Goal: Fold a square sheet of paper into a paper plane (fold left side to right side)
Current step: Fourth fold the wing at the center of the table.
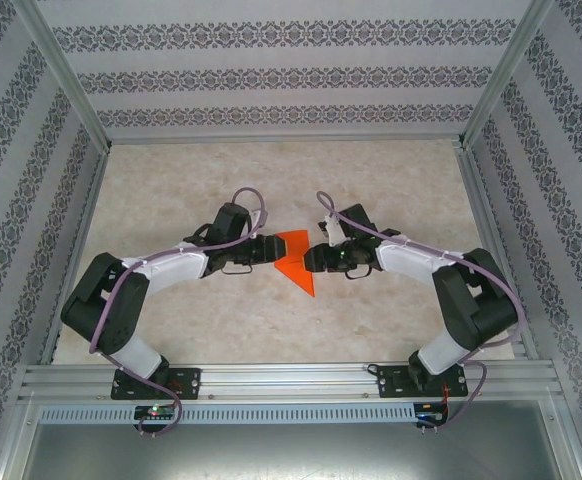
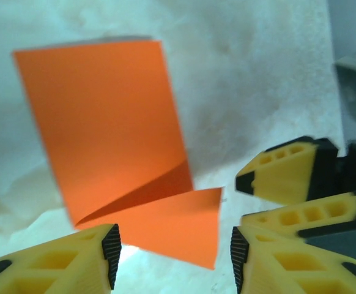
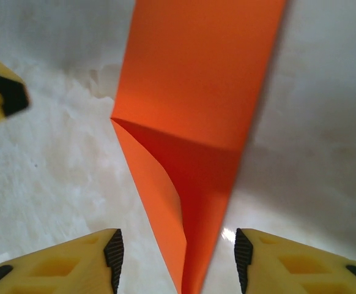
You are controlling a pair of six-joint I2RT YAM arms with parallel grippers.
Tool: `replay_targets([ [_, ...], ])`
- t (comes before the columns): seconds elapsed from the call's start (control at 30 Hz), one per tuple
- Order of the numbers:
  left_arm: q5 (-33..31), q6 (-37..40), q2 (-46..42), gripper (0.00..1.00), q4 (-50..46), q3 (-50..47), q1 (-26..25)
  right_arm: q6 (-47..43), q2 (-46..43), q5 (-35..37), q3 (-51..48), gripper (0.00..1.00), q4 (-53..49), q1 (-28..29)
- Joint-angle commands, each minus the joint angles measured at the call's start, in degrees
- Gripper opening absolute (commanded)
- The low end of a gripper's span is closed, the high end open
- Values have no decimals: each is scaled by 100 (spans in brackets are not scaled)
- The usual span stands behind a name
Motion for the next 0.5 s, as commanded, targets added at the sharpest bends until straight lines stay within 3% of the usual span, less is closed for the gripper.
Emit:
replay_targets([
  [0.0, -103, -396, -4, 54, -103, -263, 69, -154, 195, -385, 29, 53, 583, 11],
  [0.23, 77, -710, 317, 55, 150, -287, 65, -119, 513, -220, 117, 26, 570, 37],
  [0.33, 244, -844, 488, 55, 351, -250, 62, -214, 464, -9, 123, 9, 430, 38],
  [0.47, 402, -955, 663, 55, 589, -178, 27, -297, 347, 214, 91, 2, 280, 29],
])
